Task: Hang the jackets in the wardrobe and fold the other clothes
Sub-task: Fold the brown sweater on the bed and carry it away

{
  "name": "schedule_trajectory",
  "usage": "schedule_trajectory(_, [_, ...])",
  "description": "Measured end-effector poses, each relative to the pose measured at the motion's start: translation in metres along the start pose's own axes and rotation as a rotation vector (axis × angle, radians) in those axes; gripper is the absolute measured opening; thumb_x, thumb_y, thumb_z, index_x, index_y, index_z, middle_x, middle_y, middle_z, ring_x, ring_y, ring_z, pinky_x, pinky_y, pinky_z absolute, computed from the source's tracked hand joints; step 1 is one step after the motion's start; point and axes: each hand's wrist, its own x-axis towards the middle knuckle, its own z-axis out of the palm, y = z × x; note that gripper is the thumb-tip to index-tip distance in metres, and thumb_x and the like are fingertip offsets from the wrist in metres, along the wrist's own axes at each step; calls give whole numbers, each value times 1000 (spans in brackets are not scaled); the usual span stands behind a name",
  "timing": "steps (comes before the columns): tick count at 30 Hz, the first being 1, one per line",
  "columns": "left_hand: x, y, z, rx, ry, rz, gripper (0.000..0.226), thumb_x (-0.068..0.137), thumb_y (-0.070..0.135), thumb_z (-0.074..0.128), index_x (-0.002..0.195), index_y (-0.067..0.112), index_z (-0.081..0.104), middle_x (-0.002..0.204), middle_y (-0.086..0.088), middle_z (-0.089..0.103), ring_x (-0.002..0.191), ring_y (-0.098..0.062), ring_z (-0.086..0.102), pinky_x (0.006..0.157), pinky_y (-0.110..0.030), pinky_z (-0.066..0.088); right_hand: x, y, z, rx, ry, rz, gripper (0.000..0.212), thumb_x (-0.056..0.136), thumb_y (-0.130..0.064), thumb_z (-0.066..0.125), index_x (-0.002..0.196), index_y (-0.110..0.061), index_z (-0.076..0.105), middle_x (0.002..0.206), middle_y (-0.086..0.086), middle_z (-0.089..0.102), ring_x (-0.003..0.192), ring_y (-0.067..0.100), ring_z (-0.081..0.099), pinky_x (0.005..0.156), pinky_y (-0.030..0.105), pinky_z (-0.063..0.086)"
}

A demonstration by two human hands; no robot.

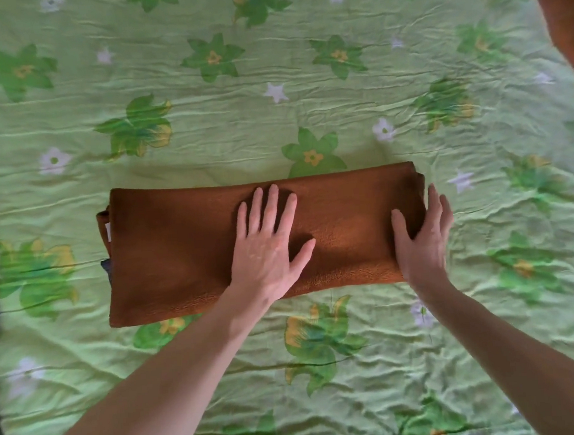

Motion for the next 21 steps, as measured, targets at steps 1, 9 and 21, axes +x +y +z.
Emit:
schedule_trajectory(1, [-2, 3, -1, -36, 25, 0, 77, 103, 64, 29, 166, 19, 25, 174, -13, 16, 161, -34, 11, 129, -56, 14, -1, 1, -2, 61, 12, 97, 82, 97, -52, 62, 163, -36, 17, 165, -2, 28, 148, 22, 36, 117, 44, 36])
schedule_trajectory(9, [-12, 30, -7, -394, 114, 5, 62, 107, 52, 39, 157, 17, 45, 165, -6, 40, 158, -23, 26, 130, -47, 20, 15, -22, -36, 412, -296, 337, 59, 83, -34, 85, 135, -21, 61, 119, 1, 75, 102, 20, 75, 88, 39, 61])
schedule_trajectory(21, [-26, 21, -106, -1459, -136, -271, 82, 98, 75, 39, 166, 35, 17, 165, 5, 39, 146, -4, 42, 122, -43, 38, -91, -165, -41, -192, -185, -343, 53, 101, -44, 58, 147, -29, 37, 82, -6, 69, 74, 27, 70, 70, 40, 54])
